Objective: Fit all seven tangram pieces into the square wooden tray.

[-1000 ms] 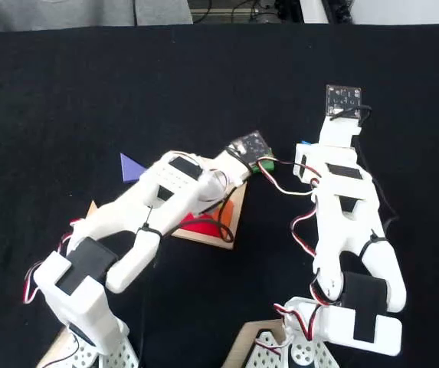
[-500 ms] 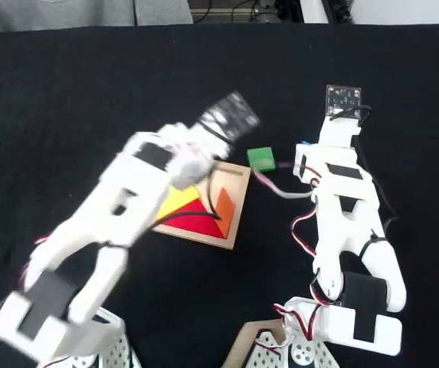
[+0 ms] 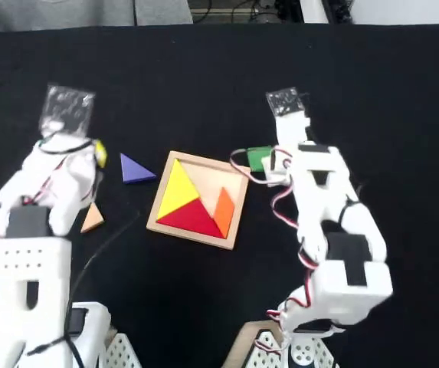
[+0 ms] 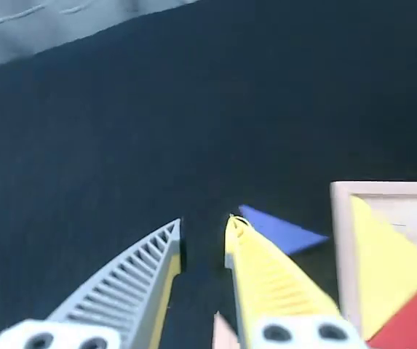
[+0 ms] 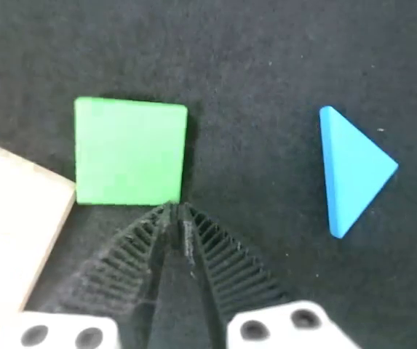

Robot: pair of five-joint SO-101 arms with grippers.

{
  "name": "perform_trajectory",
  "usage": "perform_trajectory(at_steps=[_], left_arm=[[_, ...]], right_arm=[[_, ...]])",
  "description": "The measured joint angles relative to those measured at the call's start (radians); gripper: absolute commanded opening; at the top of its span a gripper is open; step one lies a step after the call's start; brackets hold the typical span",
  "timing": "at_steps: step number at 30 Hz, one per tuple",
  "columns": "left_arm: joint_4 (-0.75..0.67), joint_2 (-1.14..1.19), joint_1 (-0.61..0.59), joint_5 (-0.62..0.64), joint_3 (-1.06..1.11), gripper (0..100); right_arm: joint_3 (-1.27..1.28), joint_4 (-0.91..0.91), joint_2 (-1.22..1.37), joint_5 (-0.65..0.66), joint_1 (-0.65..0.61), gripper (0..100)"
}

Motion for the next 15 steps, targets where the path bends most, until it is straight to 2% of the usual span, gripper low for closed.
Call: perform_trajectory(at_steps=[5, 9, 13, 15], left_arm=[[-0.101, -0.015, -0.055, 0.023, 0.178, 11], [-0.241, 0.064, -0.063, 0.124, 0.281, 11], [-0.373, 0.195, -0.068, 0.187, 0.322, 11], [-0.416, 0.259, -0.068, 0.193, 0.322, 8]], right_arm=[[-0.074, 0.086, 0.048, 0.003, -0.005, 1.1], [-0.074, 0.137, 0.04, 0.005, -0.046, 1.1], [-0.04, 0.178, -0.075, 0.005, -0.074, 1.1], [0.003, 0.178, -0.135, 0.005, -0.092, 1.1]])
